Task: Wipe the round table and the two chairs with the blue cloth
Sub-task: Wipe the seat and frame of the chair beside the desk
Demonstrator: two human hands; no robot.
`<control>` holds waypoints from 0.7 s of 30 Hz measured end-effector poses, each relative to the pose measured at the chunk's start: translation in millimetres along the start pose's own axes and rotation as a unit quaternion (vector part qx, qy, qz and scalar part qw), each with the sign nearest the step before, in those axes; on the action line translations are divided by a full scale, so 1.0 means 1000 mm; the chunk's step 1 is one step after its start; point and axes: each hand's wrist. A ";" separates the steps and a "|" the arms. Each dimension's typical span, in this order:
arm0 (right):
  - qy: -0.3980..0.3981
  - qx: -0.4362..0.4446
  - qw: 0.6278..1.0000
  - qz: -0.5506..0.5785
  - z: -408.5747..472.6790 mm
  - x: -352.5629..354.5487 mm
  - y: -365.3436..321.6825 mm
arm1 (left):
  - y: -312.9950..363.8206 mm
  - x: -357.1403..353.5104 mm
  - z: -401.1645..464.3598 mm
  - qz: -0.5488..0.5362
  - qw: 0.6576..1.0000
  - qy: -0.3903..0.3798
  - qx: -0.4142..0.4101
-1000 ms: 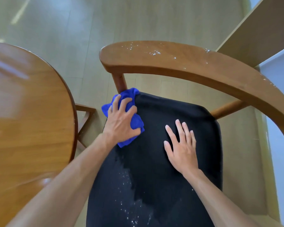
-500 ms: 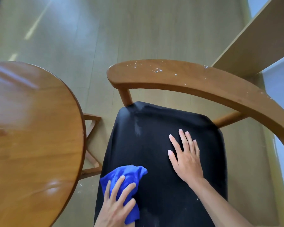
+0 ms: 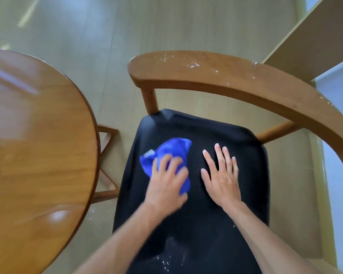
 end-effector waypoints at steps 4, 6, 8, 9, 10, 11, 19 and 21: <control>-0.023 0.000 0.999 0.026 0.002 0.013 0.000 | 0.032 -0.022 -0.096 0.027 0.988 -0.123 -0.088; -0.007 -0.011 0.998 0.067 0.005 0.023 -0.007 | 0.035 -0.019 -0.107 -0.014 0.987 -0.139 -0.079; 0.045 -0.037 0.993 0.104 0.000 0.036 -0.023 | 0.026 -0.007 -0.102 -0.150 0.981 -0.109 -0.051; 0.076 -0.058 0.989 0.114 -0.008 0.040 -0.037 | 0.018 0.003 -0.095 -0.219 0.972 -0.089 -0.017; 0.095 -0.083 0.984 0.123 -0.019 0.042 -0.054 | 0.007 0.013 -0.085 -0.257 0.965 -0.054 0.026; 0.097 -0.104 0.982 0.127 -0.033 0.042 -0.074 | -0.005 0.020 -0.074 -0.265 0.961 -0.010 0.078; -0.061 -0.142 0.983 0.095 -0.078 0.010 -0.171 | -0.050 0.007 -0.009 -0.024 0.983 -0.137 0.123; -0.026 -0.060 0.996 0.064 -0.086 0.005 -0.155 | -0.047 -0.001 -0.006 0.027 0.980 -0.159 0.119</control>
Point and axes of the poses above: each hand's wrist, its own z-axis towards the middle knuckle, its own x-axis out of the back of the hand, y = z × x, and after that the axes turned 14 degrees about x, right-handed
